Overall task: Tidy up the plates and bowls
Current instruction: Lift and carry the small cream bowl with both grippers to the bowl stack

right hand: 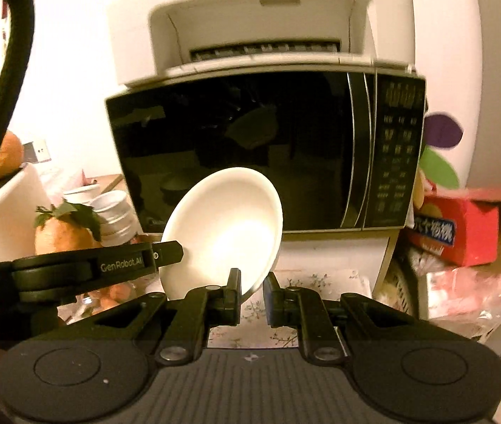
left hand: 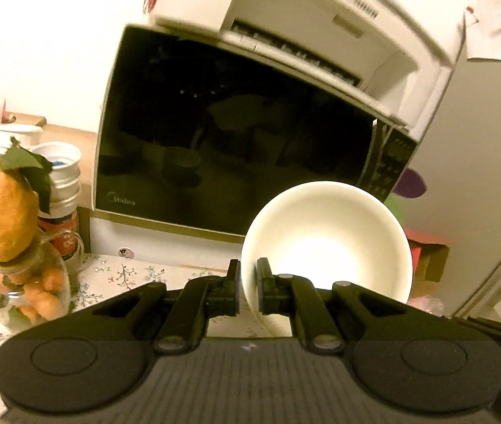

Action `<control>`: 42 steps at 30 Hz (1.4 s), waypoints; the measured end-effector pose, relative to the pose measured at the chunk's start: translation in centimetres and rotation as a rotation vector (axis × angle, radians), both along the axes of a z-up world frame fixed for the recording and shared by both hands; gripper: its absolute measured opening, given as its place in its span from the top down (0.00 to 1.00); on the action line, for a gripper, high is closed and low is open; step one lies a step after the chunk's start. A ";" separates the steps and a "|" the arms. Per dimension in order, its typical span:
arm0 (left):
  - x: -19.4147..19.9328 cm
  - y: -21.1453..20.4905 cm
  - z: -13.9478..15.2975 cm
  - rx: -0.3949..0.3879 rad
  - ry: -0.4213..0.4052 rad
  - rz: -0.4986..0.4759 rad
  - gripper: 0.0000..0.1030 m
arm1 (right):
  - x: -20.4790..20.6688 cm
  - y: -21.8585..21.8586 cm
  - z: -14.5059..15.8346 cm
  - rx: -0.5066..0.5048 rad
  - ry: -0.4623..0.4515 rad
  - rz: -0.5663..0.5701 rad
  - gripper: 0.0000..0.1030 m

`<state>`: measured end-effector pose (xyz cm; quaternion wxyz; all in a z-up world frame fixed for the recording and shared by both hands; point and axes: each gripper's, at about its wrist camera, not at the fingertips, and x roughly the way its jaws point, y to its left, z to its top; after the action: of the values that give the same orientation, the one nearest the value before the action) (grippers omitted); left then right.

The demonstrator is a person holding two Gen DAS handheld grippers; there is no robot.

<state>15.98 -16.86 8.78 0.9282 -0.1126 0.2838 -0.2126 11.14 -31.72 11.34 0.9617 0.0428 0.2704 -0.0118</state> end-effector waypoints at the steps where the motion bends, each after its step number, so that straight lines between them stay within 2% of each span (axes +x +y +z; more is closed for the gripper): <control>1: -0.6 0.2 0.2 -0.004 -0.007 -0.001 0.93 | -0.7 0.2 0.4 -0.010 -0.008 0.002 0.88; 8: -5.6 2.2 1.3 0.003 -0.030 0.017 0.93 | -5.5 2.1 1.9 -0.019 -0.031 0.025 0.87; 14: -9.2 3.7 0.1 0.025 0.018 0.031 0.93 | -8.8 3.0 1.0 0.027 0.009 0.069 0.87; 20: -12.3 4.2 -3.1 0.120 0.073 0.031 0.93 | -11.6 3.0 -2.6 0.104 0.092 0.099 0.87; 27: -13.8 5.1 -7.4 0.163 0.188 0.026 0.93 | -13.5 3.8 -7.3 0.164 0.202 0.115 0.86; 34: -14.4 5.0 -8.9 0.244 0.204 0.008 0.93 | -14.8 4.5 -10.5 0.216 0.282 0.111 0.84; 42: -14.1 4.8 -10.7 0.282 0.262 -0.015 0.93 | -14.7 4.2 -12.4 0.274 0.355 0.093 0.83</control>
<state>1.85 -12.08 -1.87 0.8883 -0.0061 0.4300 -0.1609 -3.57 -27.53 -1.10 0.8837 0.1578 0.4364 0.0621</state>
